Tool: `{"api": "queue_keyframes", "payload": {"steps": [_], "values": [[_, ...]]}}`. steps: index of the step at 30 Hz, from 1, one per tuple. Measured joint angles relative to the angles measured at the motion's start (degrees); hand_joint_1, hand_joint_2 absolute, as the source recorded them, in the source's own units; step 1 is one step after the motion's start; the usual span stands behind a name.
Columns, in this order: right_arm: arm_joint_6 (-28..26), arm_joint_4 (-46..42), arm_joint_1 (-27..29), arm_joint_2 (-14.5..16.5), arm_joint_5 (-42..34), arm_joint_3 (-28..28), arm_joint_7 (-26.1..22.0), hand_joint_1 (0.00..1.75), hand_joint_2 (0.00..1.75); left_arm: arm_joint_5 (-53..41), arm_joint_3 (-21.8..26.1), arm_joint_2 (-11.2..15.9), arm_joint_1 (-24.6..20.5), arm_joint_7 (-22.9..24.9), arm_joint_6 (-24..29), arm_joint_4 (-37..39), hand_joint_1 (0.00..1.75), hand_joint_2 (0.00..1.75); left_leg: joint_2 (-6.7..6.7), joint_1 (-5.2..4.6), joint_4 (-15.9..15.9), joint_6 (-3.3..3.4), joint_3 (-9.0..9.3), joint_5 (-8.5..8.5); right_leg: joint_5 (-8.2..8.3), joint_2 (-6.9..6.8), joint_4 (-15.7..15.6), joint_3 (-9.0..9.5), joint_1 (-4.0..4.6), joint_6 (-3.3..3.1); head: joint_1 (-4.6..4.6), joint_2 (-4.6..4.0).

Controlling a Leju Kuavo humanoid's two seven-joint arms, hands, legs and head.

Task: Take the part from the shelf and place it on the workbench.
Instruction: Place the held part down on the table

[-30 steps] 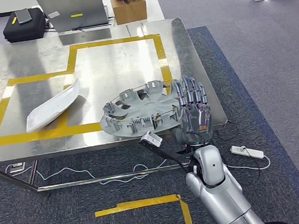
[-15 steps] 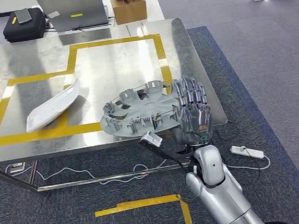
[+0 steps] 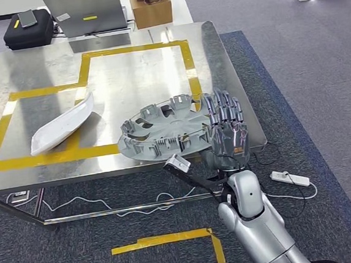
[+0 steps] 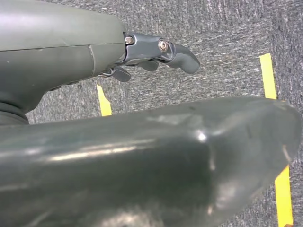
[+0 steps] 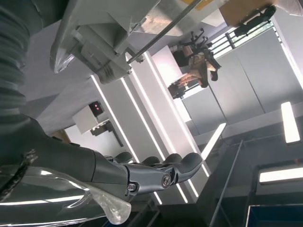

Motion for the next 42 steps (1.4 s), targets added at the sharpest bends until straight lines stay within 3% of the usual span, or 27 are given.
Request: {"api": "queue_keyframes", "payload": {"steps": [25, 28, 31, 33, 35, 36, 37, 38, 40, 41, 42], "values": [[0.0, 0.0, 0.0, 0.0, 0.0, 0.0, 0.0, 0.00, 1.75, 0.0, 0.0, 0.0, 0.0, 0.0, 0.0, 0.0, 0.00, 0.00, 0.00, -0.01, 0.0, 0.01, -0.03, -0.02, 0.01, 0.00, 0.0, 0.00, -0.03, 0.01, 0.00, 0.00], [0.0, 0.0, 0.0, 0.0, 0.0, 0.0, 0.0, 0.00, 1.75, 0.0, 0.0, 0.1, 0.0, 0.0, 0.0, 0.0, 0.00, 0.00, -0.05, -0.23, -0.2, 0.84, -0.09, -0.49, 0.44, -0.08, -0.1, 0.08, -0.33, 0.64, -0.08, 0.00], [0.0, 0.0, 0.0, 0.0, 0.0, 0.0, 0.0, 0.00, 1.75, 0.0, 0.0, 0.1, 0.0, 0.0, 0.0, 0.0, 0.00, 0.00, -0.09, 0.09, -2.3, 1.87, 1.54, -0.48, 1.01, -0.11, 1.1, 0.16, -0.33, 1.57, -0.05, 0.00], [0.0, 0.0, -0.2, 0.0, 0.0, 0.0, 0.0, 0.00, 1.75, 0.0, 0.0, 0.1, 0.0, 0.0, 0.0, 0.0, 0.00, 0.00, 0.02, 0.49, -2.8, 2.13, 2.46, 0.39, -2.02, -0.03, 4.1, -1.17, -0.40, 1.83, 0.15, 0.00], [0.0, 0.0, -0.2, 0.0, 0.0, 0.0, 0.0, 0.00, 1.75, 0.0, 0.0, 0.0, -0.1, 0.0, 0.0, 0.0, 0.00, 0.00, 0.08, 0.67, -2.8, 1.97, 2.15, 0.67, -6.19, -0.01, 10.7, -4.42, -0.80, 2.50, 0.37, 0.00], [0.0, 0.0, 0.0, 0.0, 0.0, 0.0, 0.0, 0.00, 1.75, 0.0, 0.0, 0.0, -0.1, 0.0, 0.0, 0.0, 0.00, 0.00, 0.08, 0.83, -2.7, 1.77, 1.89, 0.74, -7.40, -0.03, 13.3, -5.90, -1.11, 2.90, 0.41, 0.00], [0.0, 0.0, 0.1, 0.0, 0.0, 0.0, 0.0, 0.00, 1.75, 0.0, 0.0, 0.0, -0.1, 0.0, 0.0, 0.0, 0.00, 0.00, 0.09, 1.04, -2.6, 1.50, 1.66, 0.80, -7.46, -0.06, 14.2, -6.53, -1.45, 3.33, 0.42, 0.00], [0.0, 0.0, 0.2, 0.0, 0.0, 0.0, 0.0, 0.00, 1.75, 0.0, 0.0, -0.1, 0.0, 0.0, 0.0, 0.0, 0.00, 0.00, 0.10, 1.38, -2.5, 1.10, 1.46, 0.80, -6.20, -0.11, 12.6, -5.91, -1.83, 3.74, 0.41, 0.00], [0.0, 0.0, 0.2, -0.1, 0.0, 0.0, 0.1, 0.00, 1.75, 0.0, 0.0, -0.1, 0.0, 0.0, 0.0, 0.0, 0.00, 0.00, 0.07, 2.10, -1.8, 0.01, 1.12, 0.60, -2.32, -0.15, 5.3, -2.50, -2.51, 4.59, 0.47, 0.00], [0.0, 0.0, 0.2, -0.1, 0.0, 0.0, 0.1, 0.00, 1.75, 0.0, 0.0, 0.0, -0.1, 0.0, 0.0, 0.1, 0.00, 0.00, 0.03, 2.27, -1.3, -0.66, 0.90, 0.48, -1.43, -0.13, 2.1, -1.25, -2.63, 4.60, 0.57, 0.00], [0.0, 0.0, 0.2, -0.1, 0.0, 0.0, 0.1, 0.00, 1.75, 0.0, 0.0, 0.1, -0.1, 0.0, 0.0, 0.1, 0.00, 0.00, -0.01, 2.31, -0.9, -1.22, 0.62, 0.39, -0.93, -0.05, 0.6, -0.63, -2.65, 4.17, 0.66, 0.01]]}}
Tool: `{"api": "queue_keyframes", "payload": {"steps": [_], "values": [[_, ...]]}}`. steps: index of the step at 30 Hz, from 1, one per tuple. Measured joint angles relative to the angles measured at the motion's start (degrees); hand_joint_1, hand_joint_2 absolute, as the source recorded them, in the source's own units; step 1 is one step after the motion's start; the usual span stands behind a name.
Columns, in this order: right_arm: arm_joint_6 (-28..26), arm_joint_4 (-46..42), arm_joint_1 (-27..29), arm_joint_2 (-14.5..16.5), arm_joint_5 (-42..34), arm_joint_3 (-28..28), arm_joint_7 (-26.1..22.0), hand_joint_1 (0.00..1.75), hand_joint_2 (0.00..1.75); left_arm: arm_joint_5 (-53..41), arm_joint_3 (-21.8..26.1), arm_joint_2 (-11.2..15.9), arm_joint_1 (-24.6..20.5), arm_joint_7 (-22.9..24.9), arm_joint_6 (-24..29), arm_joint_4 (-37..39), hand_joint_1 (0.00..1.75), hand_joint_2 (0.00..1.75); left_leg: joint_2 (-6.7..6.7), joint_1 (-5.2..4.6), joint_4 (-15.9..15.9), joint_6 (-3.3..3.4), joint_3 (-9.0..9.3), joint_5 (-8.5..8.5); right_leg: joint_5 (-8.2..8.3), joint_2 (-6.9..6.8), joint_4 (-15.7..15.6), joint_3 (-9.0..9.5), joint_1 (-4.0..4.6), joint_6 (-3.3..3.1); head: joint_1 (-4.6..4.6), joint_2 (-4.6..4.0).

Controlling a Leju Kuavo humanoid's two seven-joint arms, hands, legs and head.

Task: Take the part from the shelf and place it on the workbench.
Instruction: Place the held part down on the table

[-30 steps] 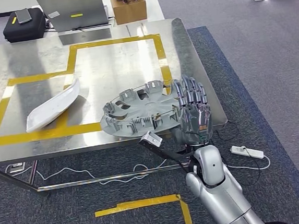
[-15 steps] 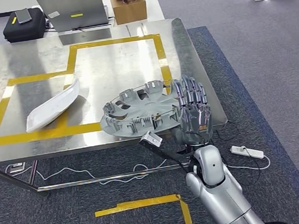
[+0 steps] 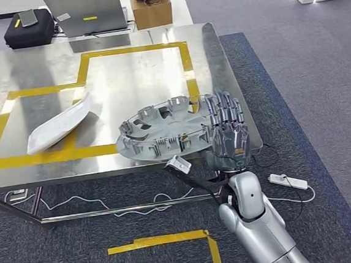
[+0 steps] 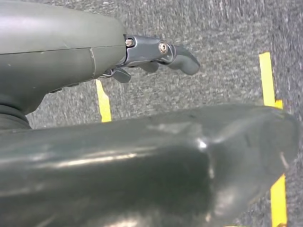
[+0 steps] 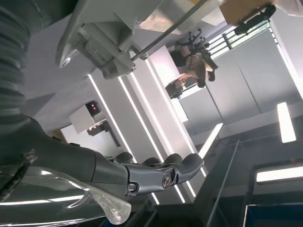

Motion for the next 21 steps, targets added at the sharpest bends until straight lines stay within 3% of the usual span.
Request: {"api": "queue_keyframes", "payload": {"steps": [2, 4, 8, 13, 18, 21], "values": [[0.0, 0.0, 0.1, 0.0, 0.0, 0.0, 0.0, 0.00, 1.75, 0.0, 0.0, 0.0, 0.1, 0.0, 0.0, 0.1, 0.00, 0.00, -0.02, -0.11, 0.4, -1.02, -0.35, -0.07, 0.22, 0.10, -0.1, -0.31, 0.03, -1.46, -0.07, 0.00], [0.0, 0.0, 0.2, 0.0, 0.0, 0.0, 0.0, 0.00, 1.75, 0.0, 0.0, 0.1, 0.2, 0.0, 0.0, 0.1, 0.00, 0.00, -0.05, -0.15, 0.2, -1.53, -0.31, 0.10, 1.20, 0.20, 0.1, -0.43, -0.16, -2.00, -0.48, -0.01], [0.0, 0.0, 0.2, 0.0, 0.0, -0.1, 0.0, 0.00, 1.75, 0.0, 0.0, 0.4, 0.2, 0.0, 0.0, 0.2, 0.00, 0.00, -0.14, -0.35, -0.2, -0.26, -0.33, 1.18, 1.63, 0.39, 0.2, -0.78, 0.02, -2.39, -0.85, -0.01], [0.0, 0.0, 0.2, 0.0, 0.0, -0.1, 0.0, 0.00, 1.75, 0.0, 0.0, 0.2, 0.1, 0.0, 0.0, 0.2, 0.00, 0.00, -0.04, -0.15, -0.4, 0.21, -0.33, 0.89, 1.29, 0.28, 0.3, -0.81, 0.67, -3.03, -0.84, -0.01], [0.0, 0.0, 0.1, 0.0, 0.0, -0.1, 0.0, 0.00, 1.75, 0.0, 0.0, 0.0, 0.1, 0.0, 0.0, 0.2, 0.00, 0.00, -0.01, 0.07, -0.6, -2.05, -0.39, 0.50, 1.11, 0.09, 0.4, -0.85, 0.87, -3.30, -0.80, -0.01], [0.0, 0.0, 0.1, 0.0, 0.0, -0.1, 0.0, 0.00, 1.75, 0.0, 0.0, 0.0, 0.1, 0.0, 0.0, 0.2, 0.00, 0.00, -0.01, -0.05, -0.4, -2.20, -0.57, 0.44, 1.14, 0.04, 0.3, -0.86, 0.77, -3.24, -0.79, -0.01]]}}
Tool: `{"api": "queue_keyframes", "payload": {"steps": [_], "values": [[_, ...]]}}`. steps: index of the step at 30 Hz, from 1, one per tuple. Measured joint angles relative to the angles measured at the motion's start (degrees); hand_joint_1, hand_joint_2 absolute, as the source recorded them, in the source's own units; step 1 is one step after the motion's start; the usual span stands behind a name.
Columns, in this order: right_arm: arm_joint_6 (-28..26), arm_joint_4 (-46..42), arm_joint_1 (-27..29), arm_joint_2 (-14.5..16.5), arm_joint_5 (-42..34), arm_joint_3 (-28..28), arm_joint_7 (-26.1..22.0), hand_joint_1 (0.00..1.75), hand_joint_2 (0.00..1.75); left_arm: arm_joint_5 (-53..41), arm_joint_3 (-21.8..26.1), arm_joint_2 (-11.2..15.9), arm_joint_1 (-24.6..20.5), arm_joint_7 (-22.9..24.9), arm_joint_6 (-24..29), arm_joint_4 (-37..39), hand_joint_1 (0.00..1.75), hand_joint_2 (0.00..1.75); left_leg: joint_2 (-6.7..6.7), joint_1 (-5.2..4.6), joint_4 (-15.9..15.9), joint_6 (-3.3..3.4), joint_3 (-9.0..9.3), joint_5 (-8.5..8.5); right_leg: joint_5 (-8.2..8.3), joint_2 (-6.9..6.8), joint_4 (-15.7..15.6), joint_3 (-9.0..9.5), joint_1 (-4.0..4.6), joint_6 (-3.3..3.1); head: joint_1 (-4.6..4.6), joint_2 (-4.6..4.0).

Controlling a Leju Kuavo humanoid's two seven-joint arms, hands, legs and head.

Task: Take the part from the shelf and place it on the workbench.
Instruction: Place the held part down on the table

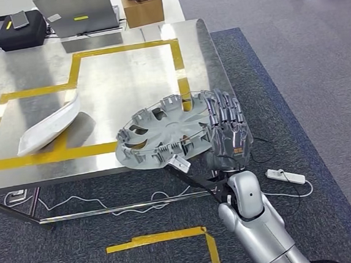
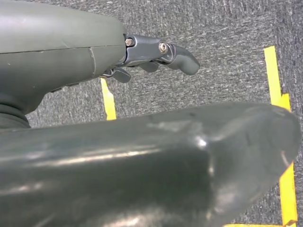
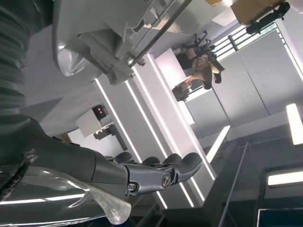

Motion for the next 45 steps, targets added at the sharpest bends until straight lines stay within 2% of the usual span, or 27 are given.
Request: {"api": "queue_keyframes", "payload": {"steps": [10, 21, 23, 25, 27, 28, 29, 30, 32, 33, 34, 35, 36, 37, 38, 39, 41, 43, 44, 45], "values": [[0.0, 0.0, 0.0, 0.0, 0.0, 0.0, 0.0, 0.00, 1.75, 0.0, 0.0, 0.0, 0.0, 0.0, 0.0, 0.0, 0.00, 0.00, -0.01, -0.18, 0.5, 0.31, -0.38, -0.18, 0.23, -0.04, -0.2, 0.02, -0.21, 0.46, -0.01, 0.00], [0.0, 0.0, 0.0, 0.0, 0.0, 0.0, 0.0, 0.00, 1.75, 0.0, 0.0, 0.0, 0.0, 0.0, 0.0, 0.0, 0.00, 0.00, -0.01, -0.22, 0.8, 0.46, -0.48, -0.23, 0.35, -0.05, -0.3, 0.04, -0.38, 0.68, -0.01, 0.00], [0.0, 0.0, -0.1, 0.0, 0.0, 0.0, 0.0, 0.00, 1.75, 0.0, 0.0, 0.1, 0.0, 0.0, 0.0, 0.0, 0.00, 0.00, -0.03, -0.33, 1.2, 0.95, -0.67, -0.58, 0.37, -0.09, -0.5, 0.10, -0.68, 1.06, -0.06, 0.00], [0.0, 0.0, -0.1, 0.0, 0.0, 0.0, 0.0, 0.00, 1.75, 0.0, 0.0, 0.3, 0.0, 0.0, 0.0, 0.0, 0.00, 0.00, -0.07, -0.58, 0.9, 1.94, -0.60, -0.87, 0.83, -0.14, -0.7, 0.36, -0.90, 1.72, -0.18, 0.01], [0.0, -0.1, -0.1, 0.0, 0.0, 0.0, 0.0, 0.00, 1.75, 0.0, 0.0, 0.4, 0.0, 0.0, 0.0, 0.1, 0.00, 0.00, 0.00, -0.71, -0.8, 3.05, 0.54, -0.98, 1.88, -0.21, -0.6, 0.72, -0.93, 2.61, -0.44, 0.01], [0.0, -0.1, -0.2, 0.0, 0.0, 0.0, -0.1, 0.00, 1.75, 0.0, 0.0, 0.4, 0.0, 0.0, 0.0, 0.1, 0.00, 0.00, 0.02, -0.67, -1.8, 3.56, 1.37, -0.90, 1.86, -0.22, 0.0, 0.71, -0.90, 2.81, -0.46, 0.01], [0.0, -0.1, -0.3, 0.0, 0.0, 0.0, -0.1, 0.00, 1.75, 0.0, 0.0, 0.3, -0.1, 0.0, 0.0, 0.1, 0.00, 0.00, 0.06, -0.59, -2.3, 3.86, 2.06, -0.86, 0.93, -0.19, 1.0, 0.27, -0.88, 2.86, -0.40, 0.00], [0.0, -0.1, -0.4, 0.0, 0.0, 0.0, -0.1, 0.00, 1.75, 0.0, 0.0, 0.3, -0.1, 0.0, 0.0, 0.1, 0.00, 0.00, 0.05, -0.51, -2.5, 4.09, 2.56, -0.68, -0.80, -0.15, 3.2, -0.80, -0.87, 2.76, -0.23, 0.00], [0.0, -0.1, -0.4, 0.0, 0.0, 0.1, -0.1, 0.00, 1.75, 0.0, 0.0, 0.2, -0.1, 0.0, 0.0, 0.1, 0.00, 0.00, 0.05, -0.61, -2.5, 4.16, 2.68, -0.76, -4.54, -0.07, 9.9, -4.35, -0.79, 3.00, 0.07, 0.00], [0.0, -0.1, -0.2, 0.0, 0.0, 0.1, -0.1, 0.00, 1.75, 0.0, 0.0, 0.1, -0.1, 0.0, 0.0, 0.1, 0.00, 0.00, 0.05, -0.61, -2.4, 4.06, 2.72, -0.88, -5.48, -0.07, 12.4, -5.97, -0.80, 3.20, 0.10, 0.00], [0.0, -0.1, 0.0, 0.0, 0.0, 0.1, 0.0, 0.00, 1.75, 0.0, 0.0, 0.0, 0.0, 0.0, 0.0, 0.1, 0.00, 0.00, 0.05, -0.54, -2.4, 3.88, 2.81, -1.05, -5.30, -0.09, 13.1, -6.73, -0.82, 3.36, 0.12, 0.00], [0.0, -0.1, 0.1, 0.0, 0.0, 0.1, 0.0, 0.00, 1.75, 0.0, 0.0, -0.1, 0.0, 0.0, 0.0, 0.1, 0.00, 0.00, 0.04, -0.37, -2.1, 3.56, 2.96, -1.28, -3.77, -0.15, 11.3, -6.20, -0.86, 3.47, 0.11, 0.00], [0.0, -0.1, 0.1, 0.0, 0.0, 0.1, 0.0, 0.00, 1.75, 0.0, 0.0, -0.2, 0.1, 0.0, 0.0, 0.1, 0.00, 0.00, 0.04, -0.14, -1.7, 3.11, 3.11, -1.62, -1.45, -0.23, 7.5, -4.64, -0.95, 3.65, 0.13, 0.00], [0.0, -0.1, 0.1, 0.0, 0.0, 0.1, 0.0, 0.00, 1.75, 0.0, 0.0, -0.2, 0.1, 0.0, 0.0, 0.1, 0.00, 0.00, 0.02, 0.05, -1.3, 2.56, 3.20, -2.01, 0.20, -0.23, 4.0, -3.03, -0.94, 3.75, 0.15, 0.00], [0.0, -0.1, 0.1, 0.0, 0.0, 0.1, 0.0, 0.00, 1.75, 0.0, 0.0, -0.1, 0.0, 0.0, 0.0, 0.1, 0.00, 0.00, 0.01, 0.12, -0.7, 1.96, 3.18, -2.41, 0.78, -0.24, 1.0, -1.79, -0.84, 3.46, 0.22, 0.00], [0.0, -0.1, 0.1, 0.0, 0.0, 0.1, 0.0, 0.00, 1.75, 0.0, 0.0, -0.1, 0.0, 0.0, 0.0, 0.1, 0.00, 0.00, 0.03, 0.12, -0.3, 1.41, 3.09, -2.81, 0.71, -0.19, -0.3, -1.03, -0.71, 2.83, 0.24, 0.00], [0.0, 0.0, 0.2, 0.0, 0.0, 0.1, 0.0, 0.00, 1.75, 0.0, 0.0, 0.0, 0.0, 0.0, 0.0, 0.2, 0.00, 0.00, 0.06, 0.08, 0.2, 0.54, 3.12, -3.18, -0.19, -0.03, -0.3, -0.86, -0.49, 0.99, 0.18, 0.00], [0.0, -0.1, 0.2, 0.0, 0.0, 0.0, 0.0, 0.00, 1.75, 0.0, 0.0, -0.1, 0.1, 0.0, 0.0, 0.2, 0.00, 0.00, 0.06, 0.32, 1.4, 0.07, 3.04, -3.31, -0.04, 0.15, 0.0, -0.04, -0.50, -0.12, 0.00, 0.00], [0.0, -0.1, 0.2, 0.0, 0.0, 0.0, 0.0, 0.00, 1.75, 0.0, 0.0, -0.1, 0.0, 0.0, 0.0, 0.2, 0.00, 0.00, 0.04, 0.38, 3.3, 0.02, 2.23, -3.51, -0.27, 0.21, 0.0, 0.64, -0.45, -0.48, -0.04, 0.00], [0.0, -0.1, 0.1, 0.0, 0.0, 0.0, 0.0, 0.00, 1.75, 0.0, 0.0, -0.1, 0.0, 0.0, 0.0, 0.2, 0.00, 0.00, 0.03, 0.35, 6.3, 0.02, 0.61, -4.11, -0.63, 0.23, -0.1, 1.22, -0.35, -0.82, -0.12, 0.00]]}}
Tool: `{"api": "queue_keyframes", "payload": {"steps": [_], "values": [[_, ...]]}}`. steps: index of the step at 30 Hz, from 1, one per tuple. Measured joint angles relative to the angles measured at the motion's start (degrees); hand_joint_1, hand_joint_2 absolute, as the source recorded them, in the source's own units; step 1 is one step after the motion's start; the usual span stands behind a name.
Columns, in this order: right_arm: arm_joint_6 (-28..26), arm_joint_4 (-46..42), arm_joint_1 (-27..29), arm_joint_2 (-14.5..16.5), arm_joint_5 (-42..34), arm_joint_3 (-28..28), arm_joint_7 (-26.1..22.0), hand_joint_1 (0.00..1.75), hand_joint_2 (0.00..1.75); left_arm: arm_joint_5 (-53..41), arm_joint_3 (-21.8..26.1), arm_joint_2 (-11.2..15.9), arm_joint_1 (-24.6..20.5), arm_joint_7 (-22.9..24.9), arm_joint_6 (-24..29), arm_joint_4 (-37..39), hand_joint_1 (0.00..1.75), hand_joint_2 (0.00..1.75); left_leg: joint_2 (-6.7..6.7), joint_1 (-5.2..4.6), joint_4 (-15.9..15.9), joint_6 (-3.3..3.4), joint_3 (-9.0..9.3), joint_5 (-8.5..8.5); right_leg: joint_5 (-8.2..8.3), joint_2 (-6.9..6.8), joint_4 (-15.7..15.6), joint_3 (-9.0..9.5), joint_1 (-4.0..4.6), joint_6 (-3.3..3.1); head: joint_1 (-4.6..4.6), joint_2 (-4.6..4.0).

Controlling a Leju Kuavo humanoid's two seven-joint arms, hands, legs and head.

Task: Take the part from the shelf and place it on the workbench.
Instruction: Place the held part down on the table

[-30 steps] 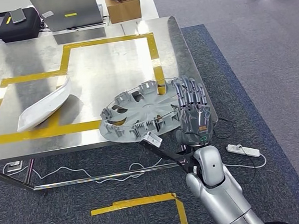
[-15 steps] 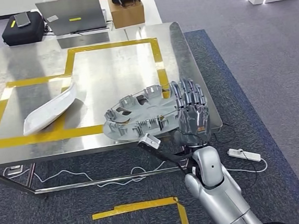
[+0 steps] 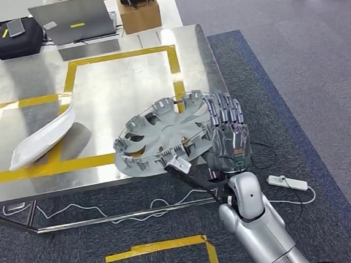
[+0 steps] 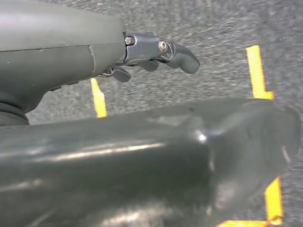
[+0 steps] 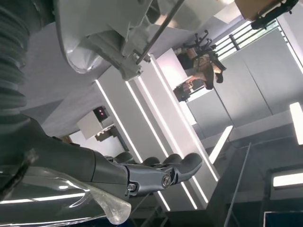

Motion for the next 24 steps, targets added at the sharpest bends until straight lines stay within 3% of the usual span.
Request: {"api": "queue_keyframes", "payload": {"steps": [3, 5, 6, 9, 10, 13, 15, 16, 18, 19, 20, 21, 24], "values": [[0.0, 0.0, 0.0, 0.0, 0.0, 0.0, 0.0, 0.00, 1.75, 0.0, 0.0, 0.0, 0.3, 0.0, 0.0, 0.0, 0.00, 0.00, -0.05, -0.42, 10.2, 0.44, -6.73, -4.36, -1.56, 0.26, -0.1, 1.69, 0.52, -0.60, -0.09, 0.00], [0.0, 0.0, 0.1, 0.0, 0.0, 0.0, -0.1, 0.00, 1.75, 0.0, 0.0, 0.0, 0.6, 0.0, 0.0, 0.0, 0.00, 0.00, -0.13, -0.93, 10.6, 1.25, -8.59, -6.06, -2.90, 0.63, -0.1, 3.41, 0.92, -0.64, -0.11, 0.00], [0.0, 0.0, 0.1, 0.0, 0.0, 0.0, -0.1, 0.00, 1.75, 0.0, 0.0, 0.0, 0.7, 0.0, 0.0, 0.0, 0.00, 0.00, -0.23, -1.28, 8.3, 1.86, -8.40, -5.23, -3.66, 0.79, -0.1, 4.46, 1.13, -0.63, -0.16, 0.00], [0.0, 0.1, 0.3, 0.0, 0.0, 0.0, -0.1, 0.00, 1.75, 0.0, 0.0, 0.3, 1.0, 0.0, 0.0, 0.1, 0.00, 0.00, -1.16, -2.74, -0.2, 4.14, -7.13, 3.17, -6.08, 1.27, -0.3, 6.59, 1.46, -0.36, -0.12, 0.00], [0.1, 0.1, 0.4, 0.0, 0.0, 0.0, -0.1, 0.00, 1.75, 0.0, 0.0, 0.4, 1.1, 0.0, 0.0, 0.2, 0.00, 0.00, -1.39, -3.17, -1.4, 4.61, -6.79, 4.89, -6.64, 1.45, -0.6, 7.33, 1.41, -0.06, -0.11, 0.00], [0.1, 0.1, 0.2, 0.0, 0.0, 0.0, -0.1, 0.00, 1.75, 0.0, 0.0, 0.4, 0.9, 0.0, 0.0, 0.2, 0.00, 0.00, -1.28, -3.54, -2.7, 5.32, -4.40, 3.78, -6.14, 1.36, -0.3, 9.20, 1.26, 1.25, -0.20, 0.01], [0.0, 0.0, -0.2, 0.0, 0.0, 0.0, -0.1, 0.00, 1.75, 0.0, 0.0, 0.4, 0.6, 0.0, 0.0, 0.2, 0.00, 0.00, -1.30, -3.27, -3.7, 5.85, -2.18, 2.70, -5.99, 0.75, 4.0, 6.98, 1.32, 1.77, -0.08, 0.01], [0.0, 0.0, -0.3, 0.0, 0.0, 0.1, -0.1, 0.00, 1.75, 0.0, 0.0, 0.4, 0.5, 0.0, 0.0, 0.2, 0.00, 0.00, -1.30, -3.15, -3.9, 6.01, -1.27, 1.96, -6.87, 0.45, 7.5, 4.57, 1.31, 1.92, 0.00, 0.01], [0.0, 0.0, -0.2, 0.0, 0.0, 0.1, -0.1, 0.00, 1.75, 0.0, 0.0, 0.3, 0.4, 0.0, 0.0, 0.2, 0.00, 0.00, -1.30, -3.08, -4.0, 6.07, 0.36, 0.35, -10.17, 0.22, 13.2, -0.84, 1.28, 2.36, 0.05, 0.01], [0.0, 0.0, -0.1, 0.0, 0.0, 0.1, -0.1, 0.00, 1.75, 0.0, 0.0, 0.2, 0.5, 0.0, 0.0, 0.2, 0.00, 0.00, -1.32, -3.08, -4.0, 6.04, 1.27, -0.48, -11.51, 0.20, 14.0, -2.91, 1.31, 2.49, 0.06, 0.01], [0.0, 0.0, 0.0, 0.0, 0.0, 0.1, -0.1, 0.00, 1.75, 0.0, 0.0, 0.1, 0.6, 0.0, 0.0, 0.2, 0.00, 0.00, -1.35, -3.08, -4.0, 5.99, 2.27, -1.28, -11.68, 0.18, 13.3, -4.31, 1.35, 2.48, 0.07, 0.00], [0.0, 0.0, 0.0, 0.0, 0.0, 0.1, -0.1, 0.00, 1.75, 0.0, 0.0, 0.1, 0.6, 0.0, 0.0, 0.2, 0.00, 0.00, -1.39, -3.09, -4.0, 5.92, 3.32, -2.08, -10.19, 0.16, 11.1, -5.10, 1.45, 2.27, 0.08, 0.00], [0.1, 0.3, 0.4, -0.4, 0.0, 0.1, -0.1, 0.00, 1.75, 0.0, 0.0, -0.3, 0.9, 0.0, 0.0, 0.2, 0.00, 0.00, -1.47, -2.96, -4.2, 5.43, 5.62, -4.05, 0.62, 0.02, 3.1, -5.85, 2.21, 0.82, -0.20, 0.00]]}}
